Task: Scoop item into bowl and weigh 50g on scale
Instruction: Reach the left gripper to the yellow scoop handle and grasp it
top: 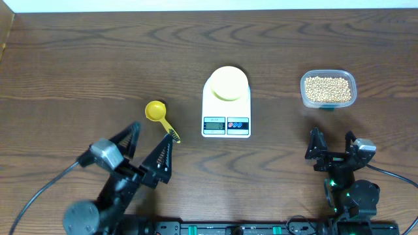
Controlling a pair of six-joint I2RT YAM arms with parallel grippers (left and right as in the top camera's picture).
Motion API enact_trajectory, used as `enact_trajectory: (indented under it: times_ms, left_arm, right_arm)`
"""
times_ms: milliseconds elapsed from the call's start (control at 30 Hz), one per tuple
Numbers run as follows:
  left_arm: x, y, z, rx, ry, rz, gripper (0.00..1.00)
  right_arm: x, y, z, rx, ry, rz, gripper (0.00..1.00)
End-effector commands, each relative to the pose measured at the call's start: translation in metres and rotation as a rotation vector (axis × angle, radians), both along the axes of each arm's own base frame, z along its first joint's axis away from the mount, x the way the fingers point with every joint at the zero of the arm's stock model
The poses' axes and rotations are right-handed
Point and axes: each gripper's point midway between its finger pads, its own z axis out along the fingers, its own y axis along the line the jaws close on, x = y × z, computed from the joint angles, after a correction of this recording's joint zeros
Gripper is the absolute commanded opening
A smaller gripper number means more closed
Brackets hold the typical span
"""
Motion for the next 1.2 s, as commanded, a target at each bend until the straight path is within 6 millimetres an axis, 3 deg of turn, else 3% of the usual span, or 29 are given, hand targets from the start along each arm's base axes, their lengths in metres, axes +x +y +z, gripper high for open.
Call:
enact_trajectory:
  times_ms: [0,100,233,300,367,500,633,767,833,967,1167]
  left_arm:
    - [0.011,0.025,-0.019,0.162,0.342,0.145,1.0]
    - [0.006,0.031,-0.078,0.253,0.904,0.132,1.0]
    - [0.017,0.032,-0.139,0.311,1.269,0.104,1.0]
    - [0.026,0.032,-0.161,0.312,1.383,0.103,1.0]
    - [0.033,0.03,-0.197,0.341,1.543,0.067,1.0]
    - [0.059,0.013,-0.231,0.375,1.537,-0.112,1.0]
    - [0.077,0.012,-0.224,0.364,1.445,-0.096,1.0]
    - [0.073,0.021,-0.18,0.35,1.238,-0.023,1.0]
    - [0.065,0.027,-0.172,0.346,1.13,0.042,1.0]
    - [0.052,0.045,-0.19,0.288,1.027,0.208,1.0]
    - [0.074,0.044,-0.203,0.143,1.0,0.276,1.0]
  right_arm:
    - [0.0,0.001,-0.002,0.013,0.005,0.0,0.99]
    - [0.0,0.001,-0.002,0.013,0.005,0.0,0.99]
    - [0.0,0.001,-0.002,0.013,0.005,0.0,0.99]
    - [0.0,0.001,-0.002,0.013,0.005,0.0,0.99]
    - [0.0,0.001,-0.002,0.013,0.005,0.0,0.99]
    - [0.0,0.001,-0.002,0.013,0.005,0.0,0.99]
    - [0.0,0.001,-0.002,0.013,0.005,0.0,0.99]
    - [0.0,0.001,-0.002,0.013,0.005,0.0,0.99]
    - [0.0,0.001,-0.002,0.013,0.005,0.0,0.99]
    - [0.0,0.001,-0.002,0.012,0.005,0.0,0.99]
    - [0.0,0.001,-0.002,0.013,0.005,0.0,0.99]
